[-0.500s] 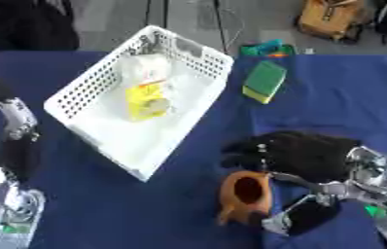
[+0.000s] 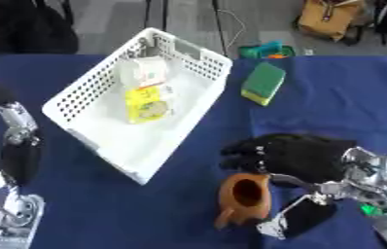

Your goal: Pick up objects on the table and place them in the box.

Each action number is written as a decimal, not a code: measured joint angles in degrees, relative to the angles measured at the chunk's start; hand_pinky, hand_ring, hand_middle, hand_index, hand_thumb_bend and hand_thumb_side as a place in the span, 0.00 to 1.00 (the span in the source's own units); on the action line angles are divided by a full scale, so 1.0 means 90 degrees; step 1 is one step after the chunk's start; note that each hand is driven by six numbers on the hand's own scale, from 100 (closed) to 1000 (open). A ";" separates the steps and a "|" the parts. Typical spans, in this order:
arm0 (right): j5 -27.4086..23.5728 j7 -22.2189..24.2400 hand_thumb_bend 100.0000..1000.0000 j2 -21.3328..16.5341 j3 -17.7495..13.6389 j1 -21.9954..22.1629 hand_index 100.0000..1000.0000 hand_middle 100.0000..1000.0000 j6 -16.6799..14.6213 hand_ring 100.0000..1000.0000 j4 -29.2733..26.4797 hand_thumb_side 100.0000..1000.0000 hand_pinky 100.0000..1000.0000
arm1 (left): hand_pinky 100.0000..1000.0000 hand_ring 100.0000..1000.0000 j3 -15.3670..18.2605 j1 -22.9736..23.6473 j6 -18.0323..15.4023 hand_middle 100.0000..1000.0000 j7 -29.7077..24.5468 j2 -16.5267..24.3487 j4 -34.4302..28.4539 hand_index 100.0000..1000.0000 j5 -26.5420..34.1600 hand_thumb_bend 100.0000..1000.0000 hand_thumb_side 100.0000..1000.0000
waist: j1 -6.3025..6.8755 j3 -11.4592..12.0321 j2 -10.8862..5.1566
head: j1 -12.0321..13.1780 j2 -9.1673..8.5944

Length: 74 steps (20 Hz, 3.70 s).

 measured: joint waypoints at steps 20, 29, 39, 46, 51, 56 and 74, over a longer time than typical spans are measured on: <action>0.1219 -0.0396 0.43 -0.0357 0.0394 -0.0097 1.00 1.00 -0.0397 1.00 -0.0033 0.63 0.88 | 0.88 0.75 -0.0002 0.0005 0.0004 0.74 0.0003 -0.0001 0.0000 0.65 0.0038 0.00 0.91 | -0.0081 0.0001 0.0015 | -0.0001 -0.0179; 0.1118 -0.0345 0.41 -0.0322 0.0499 -0.0111 1.00 1.00 -0.0345 0.97 0.0252 0.62 0.84 | 0.88 0.75 -0.0004 0.0005 0.0004 0.74 0.0003 -0.0051 0.0000 0.65 0.0052 0.00 0.91 | -0.0080 0.0049 0.0047 | -0.0029 -0.0278; 0.0797 -0.0182 0.42 -0.0230 0.0587 -0.0220 1.00 1.00 -0.0183 0.95 0.0530 0.62 0.82 | 0.88 0.74 -0.0007 0.0003 0.0004 0.74 0.0003 -0.0052 0.0000 0.64 0.0069 0.00 0.91 | -0.0078 0.0086 0.0078 | -0.0062 -0.0314; 0.0798 -0.0181 0.41 -0.0220 0.0667 -0.0254 1.00 1.00 -0.0182 0.94 0.0755 0.61 0.82 | 0.88 0.74 -0.0012 0.0002 0.0003 0.74 0.0002 -0.0052 0.0000 0.64 0.0076 0.00 0.91 | -0.0072 0.0088 0.0080 | -0.0105 -0.0338; 0.0797 -0.0179 0.41 -0.0193 0.0672 -0.0273 1.00 1.00 -0.0180 0.94 0.0843 0.60 0.82 | 0.88 0.74 -0.0041 0.0002 -0.0002 0.74 -0.0006 -0.0053 0.0000 0.64 0.0093 0.00 0.90 | -0.0046 0.0097 0.0086 | -0.0127 -0.0364; 0.0836 -0.0179 0.41 -0.0171 0.0709 -0.0273 1.00 1.00 -0.0180 0.92 0.0980 0.56 0.79 | 0.88 0.74 -0.0041 0.0001 0.0000 0.74 -0.0019 -0.0054 0.0000 0.64 0.0098 0.00 0.90 | -0.0039 0.0120 0.0112 | -0.0145 -0.0396; 0.0843 -0.0146 0.30 -0.0094 0.0744 -0.0278 1.00 0.93 -0.0147 0.68 0.1254 0.38 0.42 | 0.88 0.75 -0.0042 -0.0002 0.0004 0.74 -0.0046 -0.0092 0.0000 0.64 0.0116 0.00 0.88 | -0.0002 0.0128 0.0119 | -0.0176 -0.0399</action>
